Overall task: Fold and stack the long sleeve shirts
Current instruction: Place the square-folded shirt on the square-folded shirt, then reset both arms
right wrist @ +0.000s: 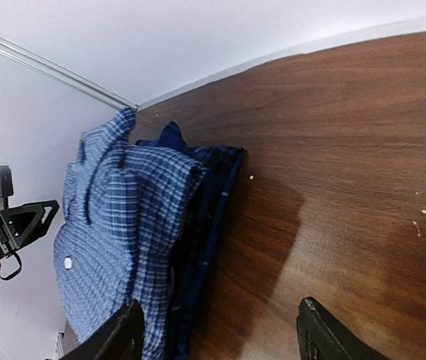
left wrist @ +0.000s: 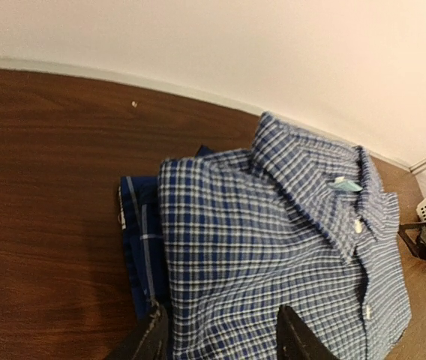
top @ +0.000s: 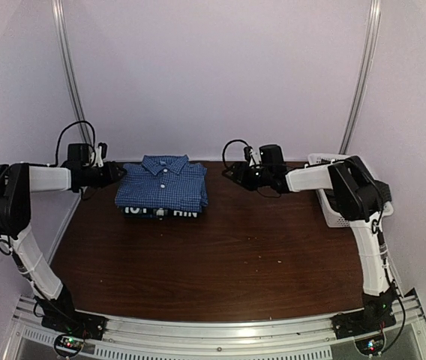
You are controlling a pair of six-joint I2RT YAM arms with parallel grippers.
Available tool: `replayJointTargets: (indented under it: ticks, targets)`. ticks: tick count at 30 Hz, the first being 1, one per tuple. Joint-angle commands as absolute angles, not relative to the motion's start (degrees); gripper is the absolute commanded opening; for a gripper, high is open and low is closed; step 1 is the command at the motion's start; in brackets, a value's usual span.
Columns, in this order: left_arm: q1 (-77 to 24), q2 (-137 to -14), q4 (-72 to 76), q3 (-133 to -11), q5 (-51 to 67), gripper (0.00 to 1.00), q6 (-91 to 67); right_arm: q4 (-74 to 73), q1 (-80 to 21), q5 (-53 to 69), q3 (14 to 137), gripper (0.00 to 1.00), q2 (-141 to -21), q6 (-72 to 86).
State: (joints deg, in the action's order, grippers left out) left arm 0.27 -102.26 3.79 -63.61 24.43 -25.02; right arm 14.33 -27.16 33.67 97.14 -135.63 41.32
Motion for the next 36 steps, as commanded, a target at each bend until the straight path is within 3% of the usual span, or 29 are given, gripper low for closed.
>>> replayJointTargets:
  ticks: [1,9,14,25,36]
  targets:
    - [0.5,-95.4,13.6,-59.0,27.8,0.53,-28.0,17.2,-26.7,32.2,89.4,0.72,-124.3,36.7]
    - [0.2,-90.6,25.0,-53.2,39.3,0.59,-34.2,15.5,-26.0,27.2,73.2,0.75,-107.1,31.5]
    - [-5.4,-92.3,23.6,-55.8,38.6,0.60,-33.1,16.5,-25.6,24.7,63.6,0.76,-97.8,30.8]
    - [-16.3,-98.6,15.4,-65.2,30.7,0.61,-27.7,4.5,-25.2,11.5,50.6,0.80,-78.0,25.7]
    - [-25.7,-101.9,2.9,-75.2,13.3,0.68,-20.4,-8.6,-23.2,0.3,47.5,1.00,-67.5,22.9]
